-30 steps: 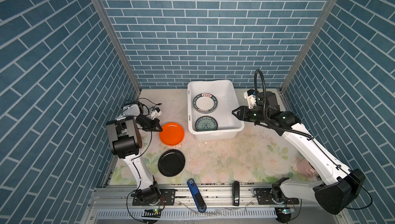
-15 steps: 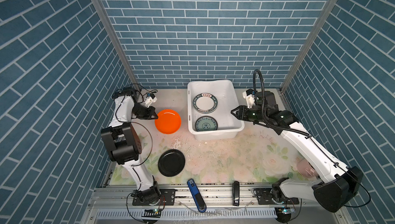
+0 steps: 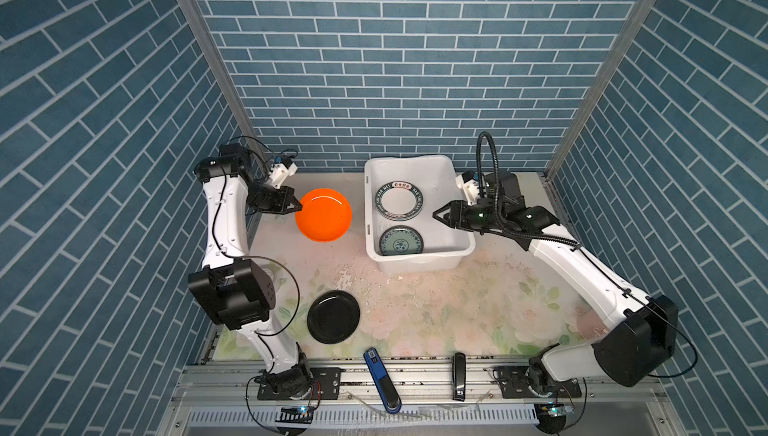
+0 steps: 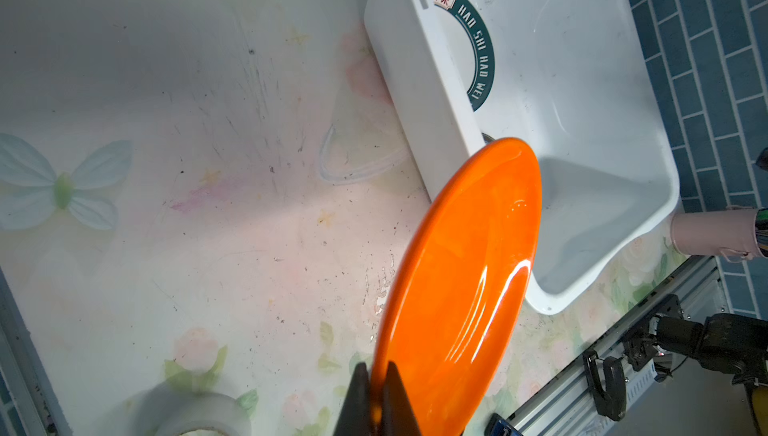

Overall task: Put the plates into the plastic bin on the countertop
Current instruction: 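Tilt the orange plate up and lift it toward the bin with the left gripper, then grasp the orange plate rim with the right gripper while the left gripper holds it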

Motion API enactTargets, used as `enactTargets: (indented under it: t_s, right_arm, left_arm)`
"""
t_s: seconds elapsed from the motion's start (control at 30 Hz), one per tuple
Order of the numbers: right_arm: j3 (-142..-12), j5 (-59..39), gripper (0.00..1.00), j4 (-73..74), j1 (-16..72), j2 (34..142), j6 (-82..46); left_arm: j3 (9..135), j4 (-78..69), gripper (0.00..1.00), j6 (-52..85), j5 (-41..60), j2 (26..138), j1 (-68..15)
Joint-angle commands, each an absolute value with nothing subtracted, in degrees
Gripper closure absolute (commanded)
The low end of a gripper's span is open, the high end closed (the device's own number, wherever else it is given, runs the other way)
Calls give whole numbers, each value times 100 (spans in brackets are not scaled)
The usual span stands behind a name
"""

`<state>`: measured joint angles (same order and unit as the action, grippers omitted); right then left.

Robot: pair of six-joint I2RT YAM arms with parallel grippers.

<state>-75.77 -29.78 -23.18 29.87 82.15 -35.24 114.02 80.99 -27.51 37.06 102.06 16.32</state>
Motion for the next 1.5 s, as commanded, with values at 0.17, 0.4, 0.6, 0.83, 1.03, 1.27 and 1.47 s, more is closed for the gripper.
enactTargets:
  t_s: [0.17,0.4,0.6,0.83,1.03,1.27,1.47]
  right_arm:
    - [-8081,-4341,50,-1212,3018,8692,-4017]
    - [-8606,-4555,50,-1416,3257,9108,-3887]
    - [-9028,-4266,52,-2146,3487,9342,-3439]
    - [-9111,-3840,54,-2539,3625,9319,-3157]
    - [-9057,-3778,56,-2470,3663,9319,-3173]
    - [-9067,-3805,57,-2387,3706,9369,-3194]
    - [-9119,-3797,60,-2399,3714,9457,-3208]
  left_arm:
    - [11967,8466,100,-2361,3962,10001,1066]
    - [11971,8246,100,-2025,3962,9871,409]
    - [11706,7977,100,-1900,3674,9729,-279]
    - [11789,7928,100,-1707,3790,9769,-509]
    - [11893,8013,100,-1637,4017,9957,-554]
    - [11917,7970,100,-1573,3938,9919,-694]
    - [12005,7995,100,-1577,4168,9957,-712]
